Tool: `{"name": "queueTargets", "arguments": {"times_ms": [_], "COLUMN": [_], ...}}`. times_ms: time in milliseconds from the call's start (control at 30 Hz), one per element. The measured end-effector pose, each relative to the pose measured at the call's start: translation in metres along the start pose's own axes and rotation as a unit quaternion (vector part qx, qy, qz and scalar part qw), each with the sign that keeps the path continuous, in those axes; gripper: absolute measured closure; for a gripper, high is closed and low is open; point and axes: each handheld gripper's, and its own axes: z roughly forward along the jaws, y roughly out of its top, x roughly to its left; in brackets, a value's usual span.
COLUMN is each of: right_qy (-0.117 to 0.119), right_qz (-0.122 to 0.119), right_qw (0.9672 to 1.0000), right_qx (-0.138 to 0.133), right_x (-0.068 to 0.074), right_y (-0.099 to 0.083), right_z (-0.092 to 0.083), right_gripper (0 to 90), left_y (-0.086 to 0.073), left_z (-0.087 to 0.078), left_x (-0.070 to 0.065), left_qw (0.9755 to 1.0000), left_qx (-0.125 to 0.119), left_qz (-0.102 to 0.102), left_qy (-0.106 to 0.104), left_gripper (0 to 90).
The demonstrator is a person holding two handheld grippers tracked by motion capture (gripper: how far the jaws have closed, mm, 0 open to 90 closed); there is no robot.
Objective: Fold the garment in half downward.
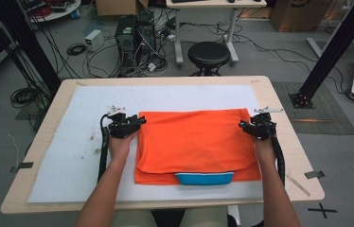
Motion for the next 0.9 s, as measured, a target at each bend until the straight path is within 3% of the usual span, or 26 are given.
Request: {"name": "queueTargets", "arguments": {"times_ms": [100, 200, 233, 300, 367, 567, 733, 900], "right_qy": [-0.005, 0.014, 0.023, 0.037, 0.05, 0.075, 0.091, 0.104], "right_qz": [-0.009, 0.001, 0.006, 0.006, -0.006, -0.033, -0.041, -0.041], "right_qw": [0.9998, 0.9989, 0.9984, 0.9976, 0.9967, 0.9929, 0.9903, 0.9877], "right_qx": [-0.018, -0.045, -0.051, -0.059, -0.064, -0.086, -0.096, -0.109], "right_x": [0.002, 0.003, 0.004, 0.006, 0.009, 0.019, 0.024, 0.026], "right_y": [-0.004, -0.01, -0.012, -0.018, -0.025, -0.043, -0.055, -0.06], "right_z": [-0.009, -0.022, -0.027, -0.037, -0.046, -0.073, -0.087, -0.09], "right_gripper": [29.6, 22.4, 20.8, 20.8, 20.8, 20.8, 20.7, 20.7], "left_y": [0.0, -0.004, -0.006, -0.009, -0.012, -0.02, -0.026, -0.023], "left_z": [-0.011, -0.022, -0.026, -0.033, -0.041, -0.066, -0.081, -0.092], "left_x": [0.0, -0.002, -0.003, -0.004, -0.008, -0.011, -0.015, -0.018], "left_qw": [0.9995, 0.9989, 0.998, 0.9967, 0.996, 0.9912, 0.9897, 0.9886], "left_qx": [-0.021, -0.03, -0.036, -0.043, -0.043, -0.066, -0.063, -0.074], "left_qz": [-0.007, 0.01, 0.009, 0.016, 0.045, 0.057, 0.083, 0.089], "left_qy": [-0.023, -0.034, -0.05, -0.067, -0.065, -0.1, -0.098, -0.097], "left_gripper": [37.2, 22.4, 21.1, 21.1, 21.1, 21.5, 21.5, 21.5]}}
